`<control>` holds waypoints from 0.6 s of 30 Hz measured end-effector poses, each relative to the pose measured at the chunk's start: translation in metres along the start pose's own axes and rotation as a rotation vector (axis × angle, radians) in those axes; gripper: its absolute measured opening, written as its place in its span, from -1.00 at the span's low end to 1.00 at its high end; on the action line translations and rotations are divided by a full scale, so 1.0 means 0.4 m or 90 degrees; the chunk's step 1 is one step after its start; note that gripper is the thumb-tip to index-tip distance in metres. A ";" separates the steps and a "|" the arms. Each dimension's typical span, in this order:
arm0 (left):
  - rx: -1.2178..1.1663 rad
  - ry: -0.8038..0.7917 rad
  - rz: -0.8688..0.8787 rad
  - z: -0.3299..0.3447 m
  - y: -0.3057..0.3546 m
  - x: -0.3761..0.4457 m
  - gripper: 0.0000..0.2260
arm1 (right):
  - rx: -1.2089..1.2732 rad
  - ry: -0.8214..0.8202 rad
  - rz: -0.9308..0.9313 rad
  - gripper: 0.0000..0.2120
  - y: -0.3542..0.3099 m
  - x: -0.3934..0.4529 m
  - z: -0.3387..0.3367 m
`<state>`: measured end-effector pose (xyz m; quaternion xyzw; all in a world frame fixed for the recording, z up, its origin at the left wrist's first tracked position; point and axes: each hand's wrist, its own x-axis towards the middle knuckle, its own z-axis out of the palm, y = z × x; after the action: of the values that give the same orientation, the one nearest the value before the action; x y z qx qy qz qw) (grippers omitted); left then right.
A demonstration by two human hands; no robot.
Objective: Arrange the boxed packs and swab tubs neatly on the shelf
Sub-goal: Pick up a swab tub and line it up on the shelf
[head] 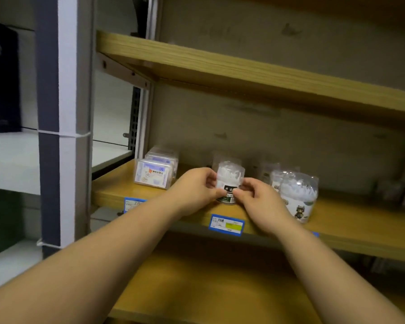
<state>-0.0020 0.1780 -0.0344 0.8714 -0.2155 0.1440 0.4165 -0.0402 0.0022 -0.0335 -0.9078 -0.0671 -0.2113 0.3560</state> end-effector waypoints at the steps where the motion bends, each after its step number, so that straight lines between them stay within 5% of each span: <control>1: 0.007 -0.006 0.000 0.003 0.004 0.004 -0.68 | -0.007 0.016 0.010 -0.91 0.003 0.004 0.003; 11: -0.011 -0.032 -0.035 0.019 0.020 0.021 -0.71 | -0.031 0.055 0.081 -0.72 -0.001 0.017 0.022; 18: 0.034 0.039 -0.051 0.005 0.024 -0.023 -0.36 | -0.035 0.056 0.104 -0.54 -0.040 -0.031 0.009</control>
<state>-0.0147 0.1735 -0.0332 0.8855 -0.1637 0.1595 0.4045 -0.0547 0.0167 -0.0314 -0.9095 0.0284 -0.2232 0.3495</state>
